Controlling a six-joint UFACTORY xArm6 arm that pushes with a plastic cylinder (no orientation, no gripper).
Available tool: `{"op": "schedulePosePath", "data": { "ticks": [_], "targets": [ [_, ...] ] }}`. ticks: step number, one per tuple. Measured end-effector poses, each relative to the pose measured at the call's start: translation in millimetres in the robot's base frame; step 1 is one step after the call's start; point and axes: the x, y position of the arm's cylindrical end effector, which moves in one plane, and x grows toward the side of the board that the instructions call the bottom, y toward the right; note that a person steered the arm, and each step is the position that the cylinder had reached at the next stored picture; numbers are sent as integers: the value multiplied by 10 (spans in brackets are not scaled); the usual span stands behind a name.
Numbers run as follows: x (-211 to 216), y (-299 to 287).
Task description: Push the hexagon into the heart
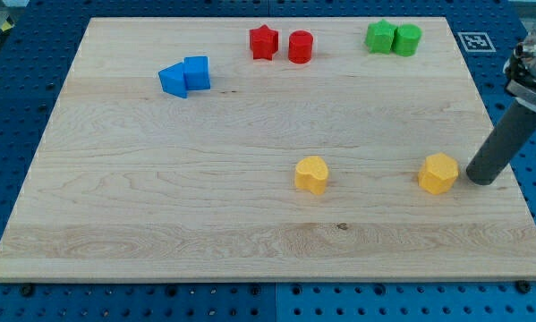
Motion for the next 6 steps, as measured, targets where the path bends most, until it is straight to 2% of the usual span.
{"op": "schedulePosePath", "data": {
  "ticks": [4,5,6],
  "targets": [
    [44,-669],
    [47,-1000],
    [-138,-1284]
  ]
}}
